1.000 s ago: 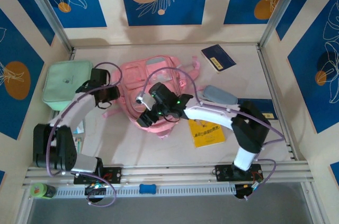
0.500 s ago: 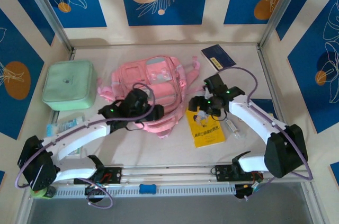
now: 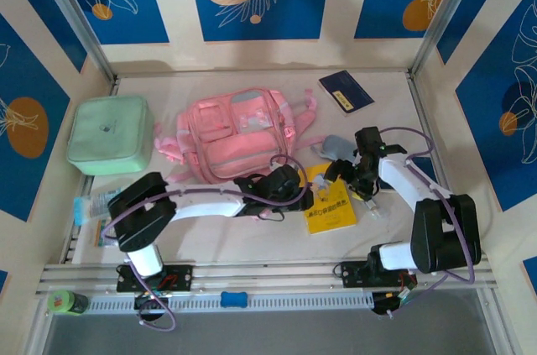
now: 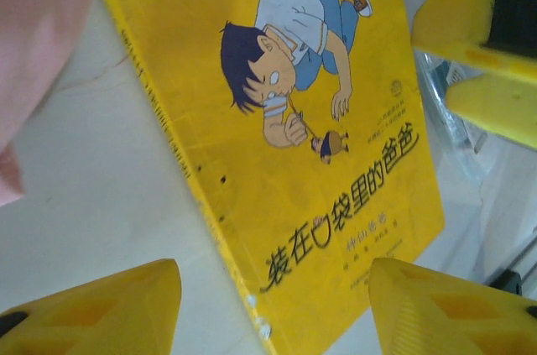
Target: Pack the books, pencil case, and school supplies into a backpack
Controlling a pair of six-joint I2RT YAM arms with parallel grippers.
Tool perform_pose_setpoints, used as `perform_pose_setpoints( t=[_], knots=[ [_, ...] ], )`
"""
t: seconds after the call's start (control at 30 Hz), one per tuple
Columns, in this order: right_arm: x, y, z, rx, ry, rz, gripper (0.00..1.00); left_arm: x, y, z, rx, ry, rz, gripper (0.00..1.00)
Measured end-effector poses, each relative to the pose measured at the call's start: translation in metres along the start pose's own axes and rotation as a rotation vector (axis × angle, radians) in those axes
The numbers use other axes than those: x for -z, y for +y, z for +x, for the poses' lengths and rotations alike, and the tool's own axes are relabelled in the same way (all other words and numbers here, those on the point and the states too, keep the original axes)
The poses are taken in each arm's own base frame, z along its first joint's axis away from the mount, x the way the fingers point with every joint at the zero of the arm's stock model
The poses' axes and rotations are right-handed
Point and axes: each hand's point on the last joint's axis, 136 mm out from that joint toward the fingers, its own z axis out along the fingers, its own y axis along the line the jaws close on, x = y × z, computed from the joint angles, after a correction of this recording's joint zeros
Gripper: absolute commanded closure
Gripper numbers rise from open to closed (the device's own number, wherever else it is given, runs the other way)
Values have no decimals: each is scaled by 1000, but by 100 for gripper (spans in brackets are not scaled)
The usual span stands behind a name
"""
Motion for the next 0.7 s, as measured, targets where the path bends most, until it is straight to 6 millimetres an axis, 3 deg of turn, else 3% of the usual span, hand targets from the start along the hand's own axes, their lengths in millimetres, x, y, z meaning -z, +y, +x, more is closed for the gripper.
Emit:
perform_pose_setpoints(
  t=[0.17, 0.27, 0.5, 0.7],
  knots=[
    [-17, -5, 13, -11, 50, 28, 8, -20, 12, -4, 19, -11, -39, 43],
    [-25, 1, 27, 13, 83, 41, 7, -26, 25, -10, 38, -18, -62, 43],
    [-28, 31, 61, 65, 116, -12, 5, -13, 65, -27, 67, -66, -121, 44],
    [-24, 15, 44, -5, 87, -16, 7, -10, 70, -28, 67, -69, -132, 46]
  ],
)
